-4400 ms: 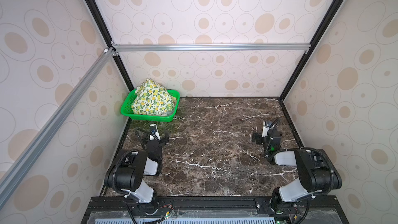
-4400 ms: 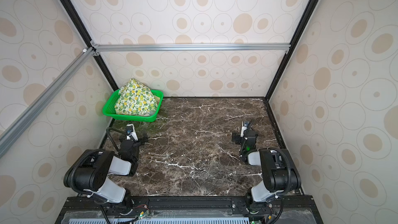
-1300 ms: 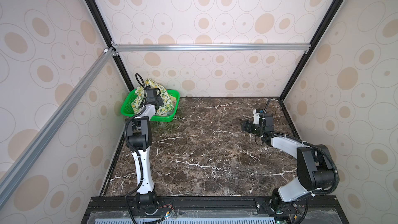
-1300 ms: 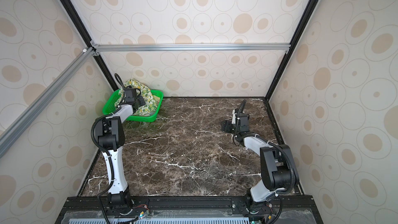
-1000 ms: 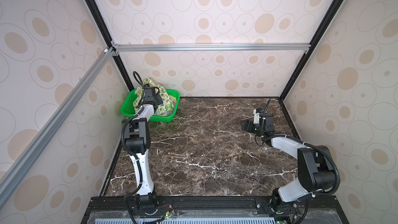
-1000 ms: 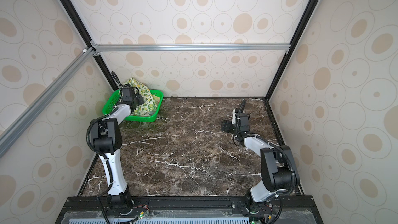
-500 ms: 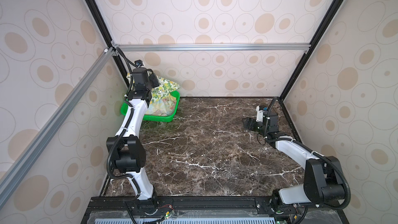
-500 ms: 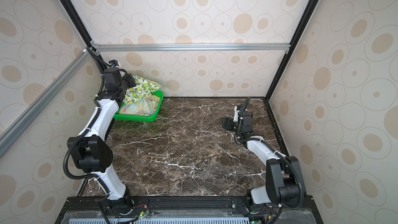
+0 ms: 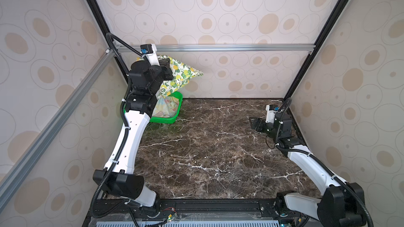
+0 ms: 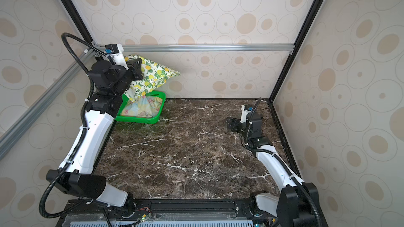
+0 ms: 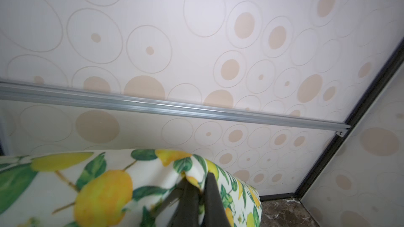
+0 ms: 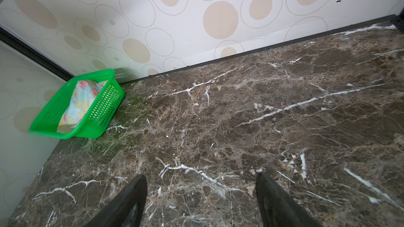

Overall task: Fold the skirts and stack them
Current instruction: 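Lift the lemon-print skirt from the basket with the left gripper onto the table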

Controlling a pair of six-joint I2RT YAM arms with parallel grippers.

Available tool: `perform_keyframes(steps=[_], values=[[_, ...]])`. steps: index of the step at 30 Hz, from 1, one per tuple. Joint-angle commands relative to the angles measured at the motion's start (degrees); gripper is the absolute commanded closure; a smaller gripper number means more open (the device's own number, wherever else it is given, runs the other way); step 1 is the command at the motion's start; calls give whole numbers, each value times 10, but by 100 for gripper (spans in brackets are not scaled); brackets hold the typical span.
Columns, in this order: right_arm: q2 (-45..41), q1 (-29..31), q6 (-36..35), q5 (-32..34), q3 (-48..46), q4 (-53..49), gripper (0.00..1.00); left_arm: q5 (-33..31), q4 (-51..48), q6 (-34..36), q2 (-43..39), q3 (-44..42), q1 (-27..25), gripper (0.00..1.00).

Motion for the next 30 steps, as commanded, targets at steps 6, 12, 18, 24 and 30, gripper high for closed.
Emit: perform_keyframes(steps=[6, 12, 18, 24, 30], values=[[-84, 6, -9, 37, -7, -123, 19, 51, 78, -49, -65, -141, -98, 100], [-122, 6, -23, 39, -25, -170, 19, 35, 116, -56, -76, -255, -153, 100], [-138, 6, -20, 41, -43, -170, 19, 41, 131, -50, -61, -296, -180, 100], [-120, 6, -18, 24, -41, -140, 18, 56, 155, -31, 6, -270, -229, 100], [-110, 6, -25, 15, -36, -147, 19, 44, 152, -36, 26, -306, -264, 100]])
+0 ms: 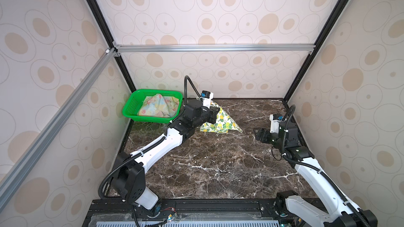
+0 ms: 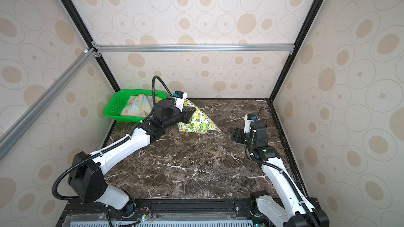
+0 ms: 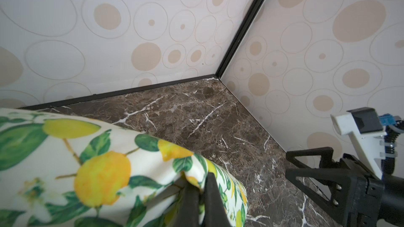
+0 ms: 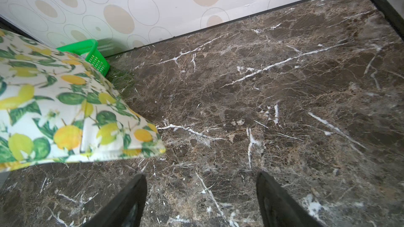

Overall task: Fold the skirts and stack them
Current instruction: 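Lift the lemon-print skirt from the basket with the left gripper onto the table, then grasp the skirt's near corners with the left and right grippers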

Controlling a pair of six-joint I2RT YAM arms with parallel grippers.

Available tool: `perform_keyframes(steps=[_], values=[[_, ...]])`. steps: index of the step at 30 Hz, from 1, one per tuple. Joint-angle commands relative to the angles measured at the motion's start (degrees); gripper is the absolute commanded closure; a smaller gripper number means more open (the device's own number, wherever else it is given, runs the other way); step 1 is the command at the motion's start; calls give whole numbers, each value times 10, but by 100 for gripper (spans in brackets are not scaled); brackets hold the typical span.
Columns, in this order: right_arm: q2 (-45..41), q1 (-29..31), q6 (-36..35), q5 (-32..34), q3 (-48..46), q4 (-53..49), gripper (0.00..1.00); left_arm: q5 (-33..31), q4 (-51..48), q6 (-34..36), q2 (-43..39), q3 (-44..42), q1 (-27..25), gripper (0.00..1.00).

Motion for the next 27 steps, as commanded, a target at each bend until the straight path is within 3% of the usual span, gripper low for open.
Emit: perform_keyframes(steps=[1, 4, 5, 6, 7, 9, 10, 18, 23, 27], values=[[-1, 6, -11, -6, 1, -2, 19, 0, 17, 4, -8, -18, -17, 100], [-6, 10, -17, -2, -9, -12, 19, -30, -6, -2, -11, -62, -31, 100], [-7, 12, -15, -1, -15, -11, 19, -25, -9, -8, -11, -77, -35, 95], [-6, 16, -14, -3, -22, -9, 19, -16, -14, -17, -11, -92, -36, 58], [-6, 21, -14, -8, -26, -9, 19, -19, -23, -24, -14, -106, -40, 38], [-2, 34, -15, 1, -32, -15, 20, -36, -35, -37, -30, -140, -44, 12], [1, 43, -15, 6, -34, -19, 19, -46, -39, -41, -43, -158, -43, 7], [64, 147, -5, 48, -33, -20, 21, -98, -121, -74, -103, -235, -43, 5], [132, 267, -1, 129, 2, -50, 22, -99, -144, -99, -114, -271, -44, 8], [213, 348, 22, 128, 39, -52, 24, -122, -171, -123, -128, -299, -39, 8]])
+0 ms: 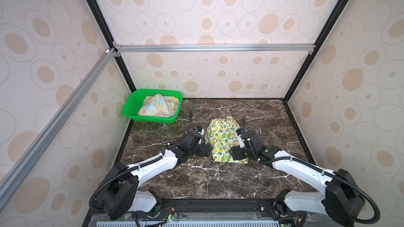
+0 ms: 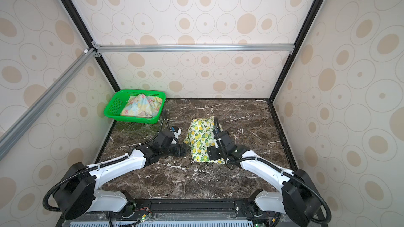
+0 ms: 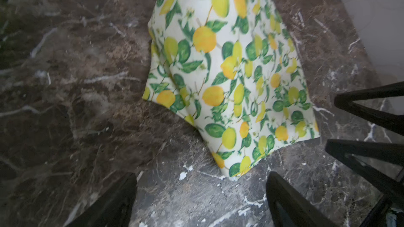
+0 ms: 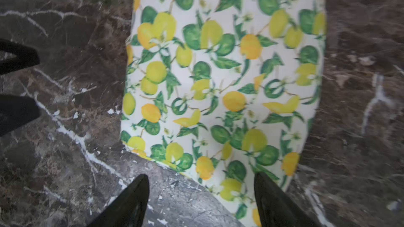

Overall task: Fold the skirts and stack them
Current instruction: 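Grasp the skirt's near corners with the left and right grippers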

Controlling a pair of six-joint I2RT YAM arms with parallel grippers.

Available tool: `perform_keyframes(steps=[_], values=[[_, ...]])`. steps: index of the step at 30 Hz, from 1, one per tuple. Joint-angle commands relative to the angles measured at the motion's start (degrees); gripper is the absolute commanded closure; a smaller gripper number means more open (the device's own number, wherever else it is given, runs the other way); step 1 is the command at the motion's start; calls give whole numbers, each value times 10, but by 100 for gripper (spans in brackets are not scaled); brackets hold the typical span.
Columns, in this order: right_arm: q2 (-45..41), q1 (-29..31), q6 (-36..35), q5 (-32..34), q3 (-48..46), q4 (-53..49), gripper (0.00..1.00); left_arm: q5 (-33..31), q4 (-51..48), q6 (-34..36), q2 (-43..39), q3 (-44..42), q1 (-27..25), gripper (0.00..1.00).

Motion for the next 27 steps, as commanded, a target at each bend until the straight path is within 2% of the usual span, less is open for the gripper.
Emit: perform_keyframes(steps=[1, 4, 6, 10, 11, 13, 16, 19, 21, 23, 27], values=[[52, 50, 27, 32, 37, -13, 24, -29, -49, -39, -24, -14, 4, 8], [102, 79, 40, 50, 56, -8, 26, -13, -47, -65, -49, -40, 28, 8], [122, 82, 51, 77, 71, -30, 28, 22, -13, -89, -68, -65, 46, 8], [101, 76, 65, 142, 67, -79, 25, 64, 49, -112, -70, -87, 54, 10], [91, 69, 61, 133, 62, -85, 25, 70, 59, -112, -67, -89, 54, 11], [61, 39, 69, 93, 46, -103, 25, 90, 97, -117, -60, -99, 53, 20], [10, -8, 90, 64, 12, -121, 25, 126, 150, -120, -44, -106, 47, 24], [-42, -39, 109, 60, -19, -137, 22, 138, 151, -102, -16, -86, 23, 24], [-64, -52, 116, 44, -36, -132, 20, 146, 144, -91, 5, -68, 8, 20], [-72, -66, 117, 21, -48, -126, 17, 151, 142, -81, 22, -57, -4, 17], [-64, -117, 126, -34, -68, -116, 17, 159, 160, -82, 62, -45, -23, 17]])
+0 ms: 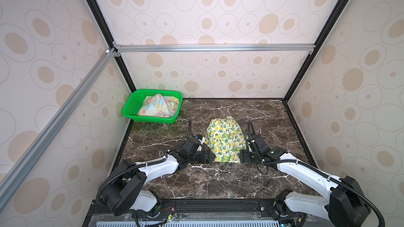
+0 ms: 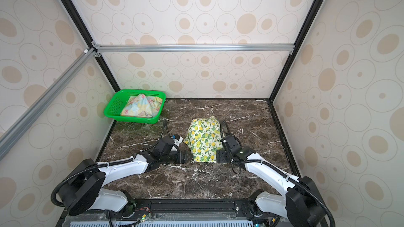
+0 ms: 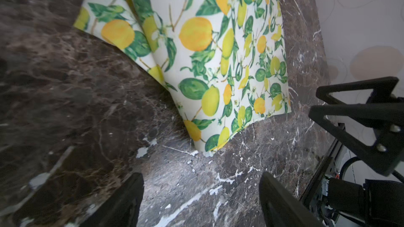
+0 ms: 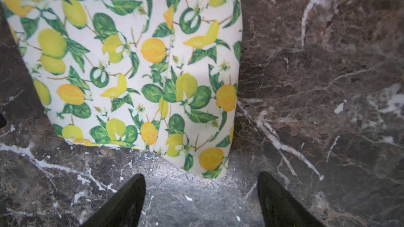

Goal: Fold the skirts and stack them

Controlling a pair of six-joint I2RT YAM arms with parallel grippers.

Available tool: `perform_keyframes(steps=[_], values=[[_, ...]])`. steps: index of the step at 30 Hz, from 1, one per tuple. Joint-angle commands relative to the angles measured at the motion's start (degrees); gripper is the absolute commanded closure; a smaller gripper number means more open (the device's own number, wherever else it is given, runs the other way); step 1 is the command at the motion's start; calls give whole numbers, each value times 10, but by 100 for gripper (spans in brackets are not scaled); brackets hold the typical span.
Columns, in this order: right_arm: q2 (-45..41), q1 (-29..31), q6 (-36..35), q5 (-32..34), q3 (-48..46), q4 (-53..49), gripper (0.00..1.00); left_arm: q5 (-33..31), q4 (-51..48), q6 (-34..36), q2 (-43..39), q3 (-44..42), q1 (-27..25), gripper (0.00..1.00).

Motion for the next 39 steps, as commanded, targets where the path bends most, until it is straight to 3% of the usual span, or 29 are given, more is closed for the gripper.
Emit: perform_keyframes(steps=[1, 6, 13, 17, 20, 23, 25, 26, 27, 34, 39], values=[[5, -31, 19, -59, -18, -1, 17, 19, 37, 7, 28, 25, -14, 17], [30, -37, 14, -85, -23, 26, 21, 28, 79, -7, 77, 32, -22, 25], [64, -38, 26, -95, -46, 71, 22, 18, 124, -14, 125, 50, -26, 25], [72, -41, 33, -94, -62, 101, 27, -3, 124, -11, 149, 61, -25, 34], [81, -41, 35, -87, -62, 117, 39, -12, 126, -9, 167, 71, -26, 51], [89, -41, 28, -81, -53, 122, 65, -19, 126, -10, 181, 82, -26, 79], [89, -41, 22, -74, -42, 110, 88, -30, 117, -4, 181, 90, -25, 100], [85, -42, 18, -70, -37, 104, 98, -37, 111, 2, 177, 94, -25, 100], [77, -41, 14, -67, -30, 96, 100, -48, 96, 11, 170, 101, -26, 100], [-14, -42, -34, -26, 47, 35, 100, -169, -105, 119, 108, 241, -26, 100], [-29, -42, -75, 2, 156, -7, 100, -259, -209, 203, 79, 359, -22, 100]])
